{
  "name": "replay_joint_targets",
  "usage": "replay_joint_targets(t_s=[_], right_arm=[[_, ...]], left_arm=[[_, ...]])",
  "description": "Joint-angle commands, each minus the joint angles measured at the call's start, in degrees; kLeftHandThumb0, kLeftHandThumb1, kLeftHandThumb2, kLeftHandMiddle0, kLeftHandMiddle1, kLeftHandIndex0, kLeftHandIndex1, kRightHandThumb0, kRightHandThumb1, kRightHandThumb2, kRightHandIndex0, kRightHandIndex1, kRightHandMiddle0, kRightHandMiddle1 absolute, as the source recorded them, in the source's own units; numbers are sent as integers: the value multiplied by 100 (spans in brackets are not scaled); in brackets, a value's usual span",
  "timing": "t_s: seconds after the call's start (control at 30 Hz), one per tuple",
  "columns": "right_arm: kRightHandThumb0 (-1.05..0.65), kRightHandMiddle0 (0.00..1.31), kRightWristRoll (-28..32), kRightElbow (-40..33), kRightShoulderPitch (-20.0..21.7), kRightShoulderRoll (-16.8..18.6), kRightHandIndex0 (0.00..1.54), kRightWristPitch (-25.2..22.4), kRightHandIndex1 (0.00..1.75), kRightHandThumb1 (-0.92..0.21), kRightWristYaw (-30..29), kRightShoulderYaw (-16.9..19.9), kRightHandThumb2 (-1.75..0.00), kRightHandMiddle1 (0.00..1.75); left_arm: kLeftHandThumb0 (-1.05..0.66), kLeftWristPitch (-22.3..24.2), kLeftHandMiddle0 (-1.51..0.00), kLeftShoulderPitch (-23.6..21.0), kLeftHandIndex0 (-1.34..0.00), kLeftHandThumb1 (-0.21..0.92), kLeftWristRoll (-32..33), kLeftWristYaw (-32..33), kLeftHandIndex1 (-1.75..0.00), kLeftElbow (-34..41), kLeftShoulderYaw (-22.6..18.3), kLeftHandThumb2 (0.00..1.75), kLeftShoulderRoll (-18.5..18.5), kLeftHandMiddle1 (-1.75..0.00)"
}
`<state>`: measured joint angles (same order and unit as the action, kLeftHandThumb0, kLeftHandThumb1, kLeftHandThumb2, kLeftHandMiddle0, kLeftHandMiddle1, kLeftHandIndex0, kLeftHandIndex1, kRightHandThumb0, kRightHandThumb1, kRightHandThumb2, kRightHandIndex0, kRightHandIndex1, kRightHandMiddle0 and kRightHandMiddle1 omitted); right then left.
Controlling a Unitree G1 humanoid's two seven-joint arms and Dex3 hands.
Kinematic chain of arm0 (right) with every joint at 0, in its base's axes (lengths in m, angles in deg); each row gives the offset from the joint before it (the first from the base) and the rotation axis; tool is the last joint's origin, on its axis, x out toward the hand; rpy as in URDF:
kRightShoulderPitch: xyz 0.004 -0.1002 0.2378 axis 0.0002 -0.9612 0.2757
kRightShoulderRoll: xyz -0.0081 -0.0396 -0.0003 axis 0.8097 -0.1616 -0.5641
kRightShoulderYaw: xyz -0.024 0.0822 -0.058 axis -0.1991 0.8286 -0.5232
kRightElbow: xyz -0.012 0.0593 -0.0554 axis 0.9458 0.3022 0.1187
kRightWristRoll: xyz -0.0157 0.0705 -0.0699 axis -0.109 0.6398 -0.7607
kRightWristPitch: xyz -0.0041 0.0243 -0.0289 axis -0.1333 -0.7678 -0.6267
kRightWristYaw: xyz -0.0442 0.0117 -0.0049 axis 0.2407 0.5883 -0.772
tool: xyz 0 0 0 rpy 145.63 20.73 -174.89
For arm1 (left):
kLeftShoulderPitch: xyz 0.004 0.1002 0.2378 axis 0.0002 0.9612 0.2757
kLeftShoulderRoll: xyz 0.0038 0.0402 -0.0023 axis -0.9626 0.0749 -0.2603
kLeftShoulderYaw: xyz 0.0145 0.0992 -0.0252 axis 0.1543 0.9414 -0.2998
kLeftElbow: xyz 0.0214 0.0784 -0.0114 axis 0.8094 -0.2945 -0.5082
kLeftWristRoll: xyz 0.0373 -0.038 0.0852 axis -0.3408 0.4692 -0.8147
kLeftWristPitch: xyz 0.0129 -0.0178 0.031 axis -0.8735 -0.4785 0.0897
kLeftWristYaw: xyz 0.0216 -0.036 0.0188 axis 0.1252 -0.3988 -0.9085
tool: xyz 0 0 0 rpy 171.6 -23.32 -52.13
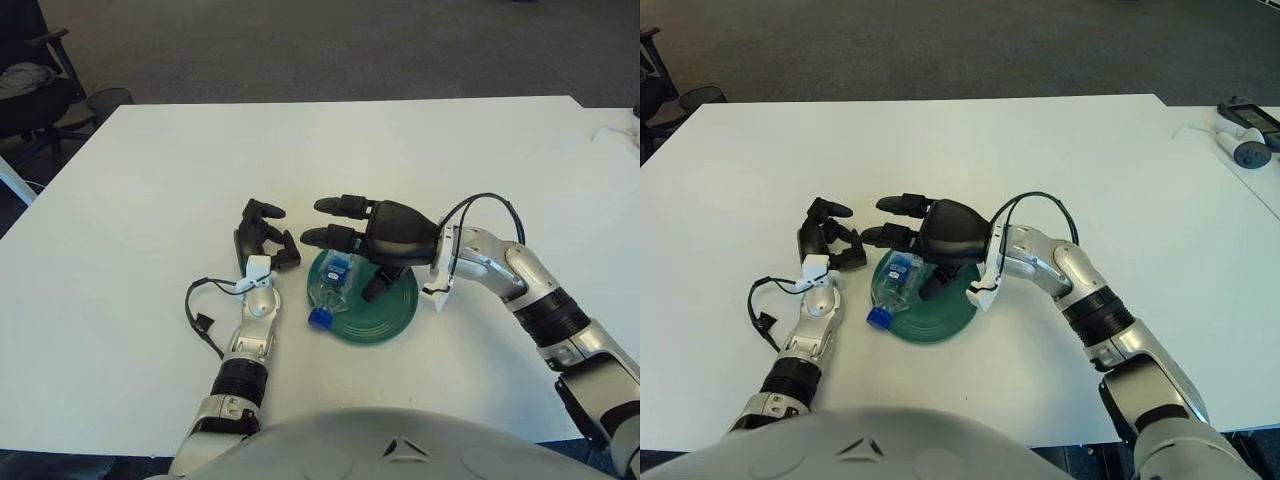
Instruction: Put the bottle into the plate.
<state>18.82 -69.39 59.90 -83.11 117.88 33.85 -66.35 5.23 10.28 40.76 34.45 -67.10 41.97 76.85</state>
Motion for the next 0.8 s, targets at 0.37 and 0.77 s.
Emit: replay_joint_targets(t_s=[0.37,0.77], right_arm=[[-100,0,308,190,286,-138,0,110,0,-92,146,168,-76,5],[-105,2,1534,552,831,-199,0,-27,0,-92,1020,194,-64,6]], left_arm=[[-1,-625,-80,58,-57,8,253,-331,-175,-595,-111,157,-49,-169],[0,-193,-83,93,-57,7,165,-220,-175,-415,-151,158,31,-166]])
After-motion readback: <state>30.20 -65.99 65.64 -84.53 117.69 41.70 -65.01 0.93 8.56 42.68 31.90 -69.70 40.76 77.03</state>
